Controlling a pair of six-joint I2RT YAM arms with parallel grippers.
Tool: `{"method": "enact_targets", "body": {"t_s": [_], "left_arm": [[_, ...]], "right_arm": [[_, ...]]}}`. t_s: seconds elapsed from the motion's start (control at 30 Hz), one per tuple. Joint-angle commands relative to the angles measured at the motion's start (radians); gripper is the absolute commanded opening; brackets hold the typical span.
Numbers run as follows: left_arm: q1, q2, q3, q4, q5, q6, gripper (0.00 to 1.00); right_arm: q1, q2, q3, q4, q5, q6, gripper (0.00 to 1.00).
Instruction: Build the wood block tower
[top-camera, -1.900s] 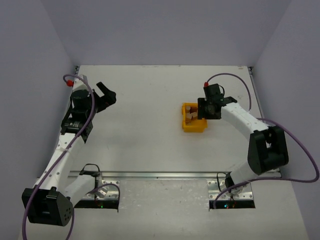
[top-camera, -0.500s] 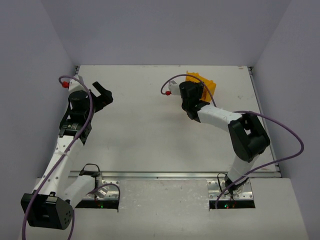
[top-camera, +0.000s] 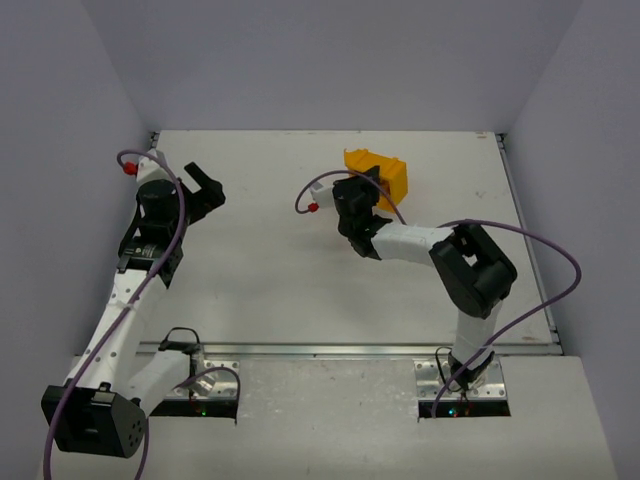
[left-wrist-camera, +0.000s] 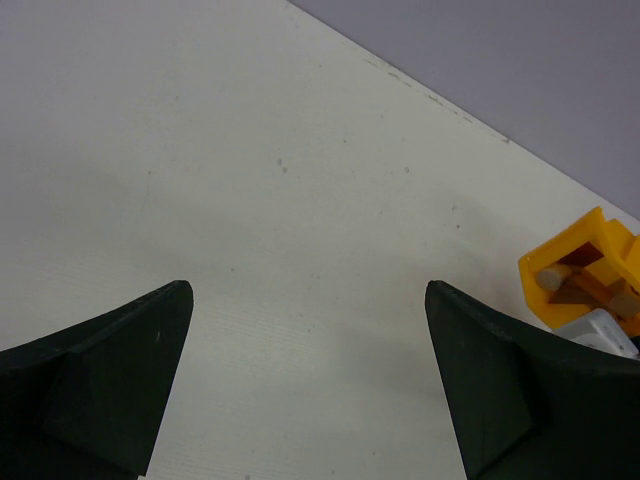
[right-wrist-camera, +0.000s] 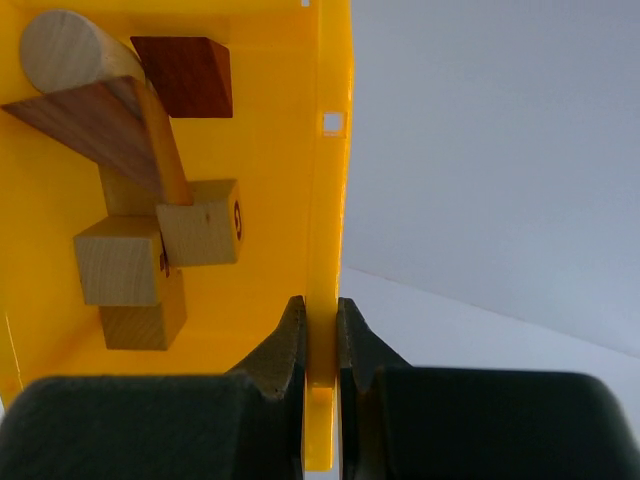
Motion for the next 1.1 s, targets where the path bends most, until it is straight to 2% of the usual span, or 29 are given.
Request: {"method": "enact_targets", "body": {"t_s": [0.0,0.23,0.37,0.43,0.67,0.83,0.97,1.0,1.07], "left_arm": [[0.009,-0.025,0.041,0.015,-0.016,0.005,1.0],[0.009,-0.034,0.039,0.012,-0.022,0.007,1.0],[0.009,-0.042,0.039,0.011,-0.023,0.008,1.0],[0.009,-0.047,0.038,0.009,-0.022,0.01,1.0],[0.01,-0.054,0.038,0.008,-0.025,0.011,1.0],[0.009,-0.05,0.038,0.008,-0.023,0.013,1.0],[0.009,-0.049,0.038,0.008,-0.019,0.013,1.0],[0.009,-0.052,0.038,0.008,-0.012,0.013,1.0],[0.009,-0.058,0.037,0.008,-0.009,0.015,1.0]], "right_arm": [[0.028,0.017,0.025,0.108,0.056,-0.075,0.0],[0.071,0.05,0.012,0.101,0.075,-0.128,0.0],[0.1,0.104,-0.014,0.344,0.096,-0.4,0.0],[0.107,0.13,-0.01,0.375,0.117,-0.461,0.0],[0.125,0.158,-0.012,0.336,0.166,-0.471,0.0],[0.13,0.18,0.02,0.256,0.252,-0.446,0.0],[0.146,0.2,0.071,0.059,0.309,-0.316,0.0],[0.155,0.214,0.089,-0.041,0.332,-0.223,0.0],[0.17,0.232,0.099,-0.103,0.35,-0.205,0.0]]}}
